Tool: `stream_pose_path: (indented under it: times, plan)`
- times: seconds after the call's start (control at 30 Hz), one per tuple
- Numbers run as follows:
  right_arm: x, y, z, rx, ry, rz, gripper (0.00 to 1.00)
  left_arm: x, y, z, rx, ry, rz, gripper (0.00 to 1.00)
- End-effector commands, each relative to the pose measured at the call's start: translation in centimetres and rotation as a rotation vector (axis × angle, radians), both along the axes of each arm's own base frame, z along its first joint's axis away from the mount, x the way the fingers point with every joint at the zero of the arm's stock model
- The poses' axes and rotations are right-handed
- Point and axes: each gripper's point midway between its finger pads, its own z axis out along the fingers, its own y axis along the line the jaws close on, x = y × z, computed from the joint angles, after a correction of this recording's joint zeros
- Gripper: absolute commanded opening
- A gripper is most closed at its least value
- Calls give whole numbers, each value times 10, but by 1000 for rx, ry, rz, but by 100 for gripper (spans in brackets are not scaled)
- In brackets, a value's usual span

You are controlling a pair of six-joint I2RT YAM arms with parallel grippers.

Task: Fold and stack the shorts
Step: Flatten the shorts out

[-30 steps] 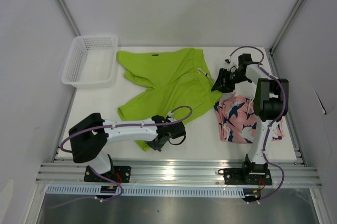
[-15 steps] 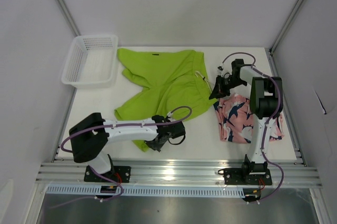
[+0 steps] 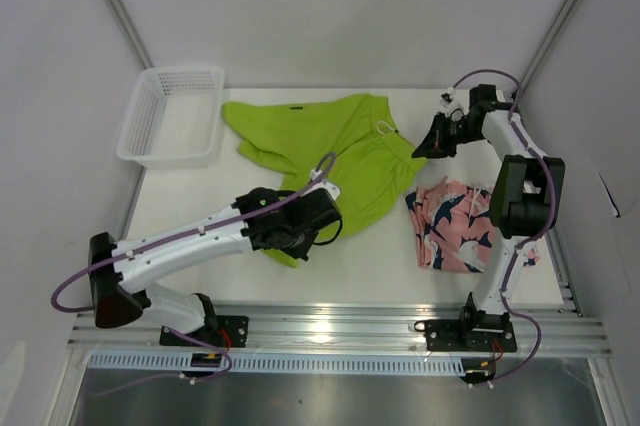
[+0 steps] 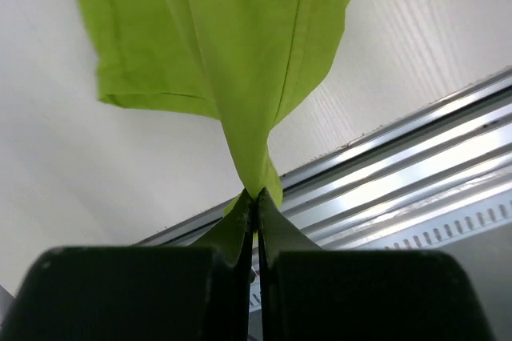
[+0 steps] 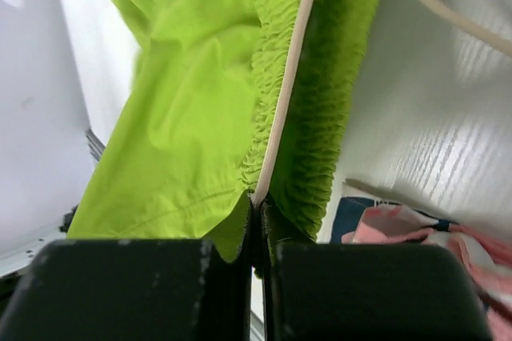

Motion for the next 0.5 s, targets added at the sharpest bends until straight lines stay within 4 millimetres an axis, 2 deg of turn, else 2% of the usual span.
stream_pose_path:
  times: [0.0, 0.13, 0.17, 0.33, 0.4, 0.47]
  plan:
    - [12, -14, 63, 76, -111, -65, 0, 9, 14, 45, -37, -62, 10, 0]
    - [19, -27, 69, 102, -103, -116, 0, 15, 12, 71, -112, -82, 7, 0]
    - [20, -29, 71, 109, -99, -124, 0, 19, 10, 85, -146, -101, 11, 0]
    - [27, -37, 95, 206, -111, -190, 0, 34, 15, 109, -182, -128, 33, 0]
    - [31, -36, 102, 225, -110, -204, 0, 51, 23, 112, -157, -141, 59, 0]
    - [36, -35, 110, 242, -103, -228, 0, 73, 44, 113, -95, -173, 153, 0]
